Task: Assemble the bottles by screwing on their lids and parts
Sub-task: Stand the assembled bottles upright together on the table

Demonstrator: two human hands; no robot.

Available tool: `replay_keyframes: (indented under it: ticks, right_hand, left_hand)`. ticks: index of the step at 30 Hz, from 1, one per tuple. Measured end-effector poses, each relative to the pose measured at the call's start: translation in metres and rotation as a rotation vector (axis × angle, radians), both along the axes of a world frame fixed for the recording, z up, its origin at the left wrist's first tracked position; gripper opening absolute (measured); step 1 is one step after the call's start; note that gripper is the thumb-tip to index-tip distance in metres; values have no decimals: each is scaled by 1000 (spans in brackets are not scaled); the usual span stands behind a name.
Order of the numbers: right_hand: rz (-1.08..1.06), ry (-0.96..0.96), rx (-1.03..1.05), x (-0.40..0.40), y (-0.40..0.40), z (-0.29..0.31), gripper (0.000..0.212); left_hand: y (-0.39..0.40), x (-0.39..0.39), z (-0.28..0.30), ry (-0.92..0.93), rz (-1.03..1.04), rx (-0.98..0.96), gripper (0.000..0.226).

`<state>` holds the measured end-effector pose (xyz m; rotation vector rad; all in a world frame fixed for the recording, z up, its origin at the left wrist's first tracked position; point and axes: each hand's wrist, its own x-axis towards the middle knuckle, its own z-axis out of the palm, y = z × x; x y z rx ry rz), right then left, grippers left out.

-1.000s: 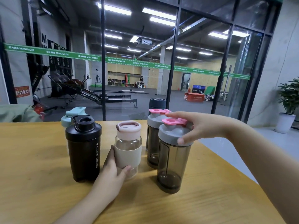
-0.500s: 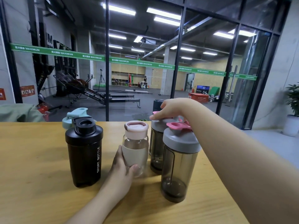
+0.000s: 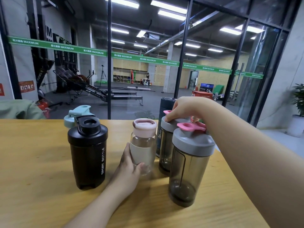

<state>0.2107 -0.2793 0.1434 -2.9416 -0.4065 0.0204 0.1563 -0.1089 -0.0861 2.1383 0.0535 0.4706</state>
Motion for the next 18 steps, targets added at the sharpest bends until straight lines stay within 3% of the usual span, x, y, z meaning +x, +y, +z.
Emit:
replay_keyframes:
  ticks: [8,13,18]
  right_hand:
    - [-32,9,-20,1,-3,-1,48]
    - [-47,6,-28,0,1,-7,30]
    - [-29,-47,20,0,5,-19,45]
  left_hand:
    - [-1,2,1,-11,-51,5,85]
    - [2,1,-1,-31,-86,-55,86]
    - [-2,-3,2,-13,-98,-68,89]
